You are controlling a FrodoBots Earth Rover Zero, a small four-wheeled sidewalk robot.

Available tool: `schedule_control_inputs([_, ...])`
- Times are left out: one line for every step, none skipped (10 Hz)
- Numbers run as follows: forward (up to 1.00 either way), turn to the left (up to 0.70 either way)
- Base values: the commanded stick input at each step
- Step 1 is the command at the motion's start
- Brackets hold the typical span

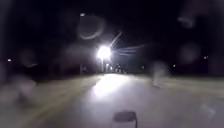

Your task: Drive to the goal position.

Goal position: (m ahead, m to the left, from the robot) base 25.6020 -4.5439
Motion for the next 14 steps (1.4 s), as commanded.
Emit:
schedule_control_inputs([1.0,0.0])
schedule_control_inputs([1.0,0.0])
schedule_control_inputs([1.0,0.0])
schedule_control_inputs([1.0,0.0])
schedule_control_inputs([1.0,0.0])
schedule_control_inputs([1.0,0.0])
schedule_control_inputs([1.0,0.0])
schedule_control_inputs([1.0,0.0])
schedule_control_inputs([1.0,0.0])
schedule_control_inputs([1.0,0.0])
schedule_control_inputs([1.0,0.0])
schedule_control_inputs([1.0,0.0])
schedule_control_inputs([1.0,0.0])
schedule_control_inputs([1.0,0.0])
